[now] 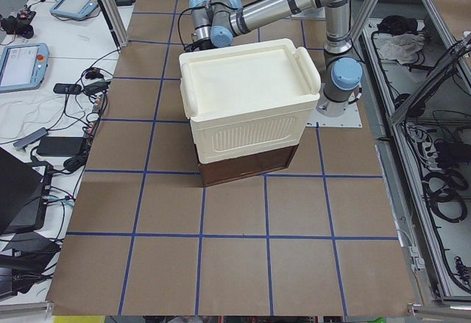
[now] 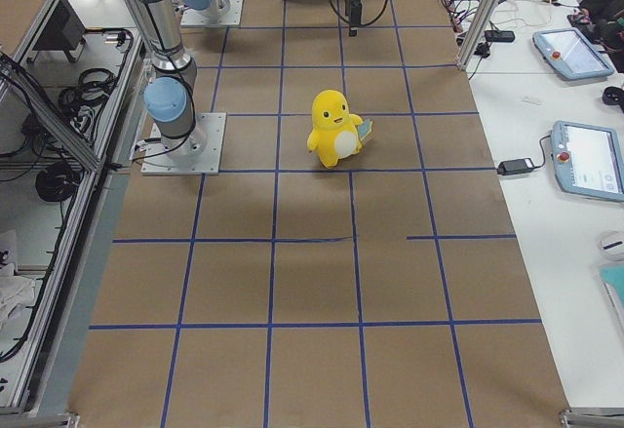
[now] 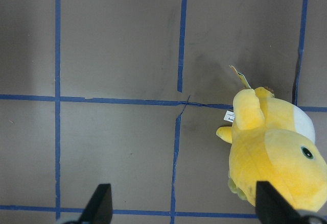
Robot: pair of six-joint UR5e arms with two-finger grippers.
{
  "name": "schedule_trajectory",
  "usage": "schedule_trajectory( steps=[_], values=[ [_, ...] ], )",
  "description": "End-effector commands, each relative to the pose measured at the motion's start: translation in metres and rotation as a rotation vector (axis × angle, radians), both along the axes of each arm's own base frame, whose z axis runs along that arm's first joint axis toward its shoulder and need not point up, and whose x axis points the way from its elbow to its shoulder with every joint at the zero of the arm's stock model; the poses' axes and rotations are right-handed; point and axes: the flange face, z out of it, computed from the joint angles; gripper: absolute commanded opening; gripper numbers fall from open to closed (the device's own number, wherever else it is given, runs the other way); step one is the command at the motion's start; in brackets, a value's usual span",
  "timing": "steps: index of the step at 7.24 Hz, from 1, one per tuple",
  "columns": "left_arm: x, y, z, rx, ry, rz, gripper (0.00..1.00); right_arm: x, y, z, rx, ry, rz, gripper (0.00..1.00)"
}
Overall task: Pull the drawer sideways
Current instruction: 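Move the left gripper down toward the white drawer handle, then close the left gripper around the white drawer handle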
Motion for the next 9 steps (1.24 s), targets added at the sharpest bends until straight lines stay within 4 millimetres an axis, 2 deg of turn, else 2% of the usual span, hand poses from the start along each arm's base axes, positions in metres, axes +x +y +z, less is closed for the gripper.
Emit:
schedule_trajectory(
  steps=[1, 3, 4, 7, 9],
  values=[
    [0.02, -0.002, -0.006, -0.013, -0.011, 0.055, 0.83, 0.0, 0.0, 0.0, 0.0, 0.001, 0.001, 1.0],
    [0.02, -0.002, -0.013, -0.021, -0.017, 0.074, 0.74, 0.0, 0.0, 0.0, 0.0, -0.001, 0.0, 1.0],
    [0.019, -0.002, -0.013, -0.013, -0.015, 0.075, 0.65, 0.0, 0.0, 0.0, 0.0, 0.001, 0.0, 1.0],
    [0.019, 0.008, -0.025, 0.006, -0.02, 0.087, 0.64, 0.0, 0.0, 0.0, 0.0, -0.001, 0.0, 1.0],
    [0.019, 0.009, -0.026, 0.008, -0.021, 0.088, 0.64, 0.0, 0.0, 0.0, 0.0, -0.001, 0.0, 1.0]
  ],
)
